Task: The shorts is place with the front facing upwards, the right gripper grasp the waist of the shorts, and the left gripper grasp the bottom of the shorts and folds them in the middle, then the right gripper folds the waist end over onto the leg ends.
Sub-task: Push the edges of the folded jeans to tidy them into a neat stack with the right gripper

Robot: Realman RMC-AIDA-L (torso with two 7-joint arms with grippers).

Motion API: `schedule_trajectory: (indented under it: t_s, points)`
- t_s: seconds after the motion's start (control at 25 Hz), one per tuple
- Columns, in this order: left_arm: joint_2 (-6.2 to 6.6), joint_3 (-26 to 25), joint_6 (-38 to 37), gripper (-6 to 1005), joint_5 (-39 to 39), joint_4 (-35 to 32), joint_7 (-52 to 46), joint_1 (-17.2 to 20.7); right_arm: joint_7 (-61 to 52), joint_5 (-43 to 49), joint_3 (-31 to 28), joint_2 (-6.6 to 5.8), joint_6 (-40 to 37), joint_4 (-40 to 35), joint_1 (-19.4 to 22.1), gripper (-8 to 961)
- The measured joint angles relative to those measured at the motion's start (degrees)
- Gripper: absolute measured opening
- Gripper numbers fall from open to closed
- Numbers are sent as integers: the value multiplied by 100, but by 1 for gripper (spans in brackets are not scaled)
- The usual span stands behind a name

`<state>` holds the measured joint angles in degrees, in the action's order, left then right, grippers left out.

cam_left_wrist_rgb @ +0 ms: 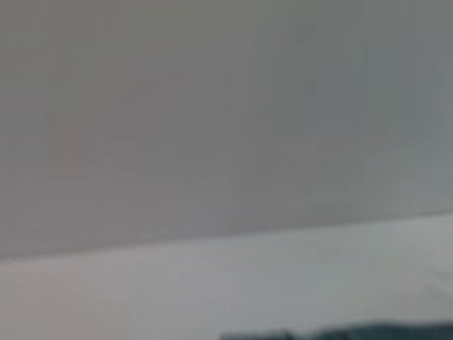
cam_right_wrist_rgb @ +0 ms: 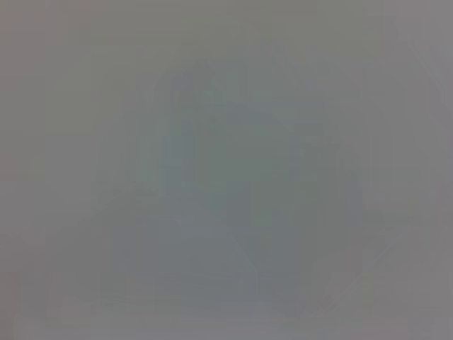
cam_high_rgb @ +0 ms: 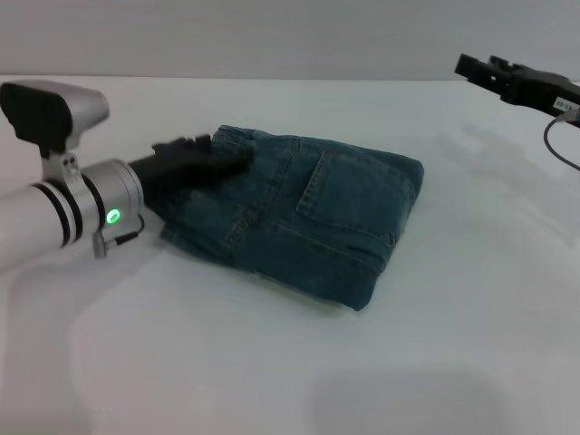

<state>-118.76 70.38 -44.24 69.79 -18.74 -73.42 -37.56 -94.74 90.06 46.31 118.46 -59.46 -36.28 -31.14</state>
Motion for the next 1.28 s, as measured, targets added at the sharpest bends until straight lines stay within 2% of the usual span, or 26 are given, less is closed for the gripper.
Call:
schedule_trajectory:
  t_s: [0.12, 0.24, 0.4, 0.48, 0.52, 0.64, 0.76, 0.92, 1.04, 1.28]
  points:
    - [21, -152, -7, 810, -292, -171, 283, 43, 102, -48, 31, -40, -561, -2, -33, 627]
    - [39, -684, -91, 810, -781, -295, 837, 85, 84, 12, 64, -110, -1257, -5, -147, 627]
    - [49, -1035, -190, 810, -956, -361, 1081, 113, -439, 358, 183, -265, -2279, -102, -400, 627]
    - [49, -1035, -190, 811, -956, -361, 1081, 113, -985, 816, 363, -341, -2633, -251, -595, 628]
    - [57, -1371, -265, 811, -1037, -482, 1225, 174, -1256, 1097, 459, -369, -2786, -330, -707, 628]
    - [61, -1508, -288, 811, -1039, -515, 1259, 196, -2006, 2017, 691, -406, -3237, -501, -1100, 628]
    - [60, -1513, -303, 811, -1046, -517, 1337, 194, -2431, 2807, 871, -404, -3517, -491, -1502, 627]
    - [53, -1516, -335, 811, -1058, -490, 1342, 189, -2743, 3745, 1097, -267, -3672, -391, -1887, 628]
    - [47, -1518, -342, 811, -1061, -465, 1342, 195, -2871, 4196, 1195, -132, -3762, -359, -2013, 628]
    - [34, -1519, -363, 811, -1064, -433, 1345, 262, -2987, 4354, 1407, -91, -3757, -115, -2093, 628]
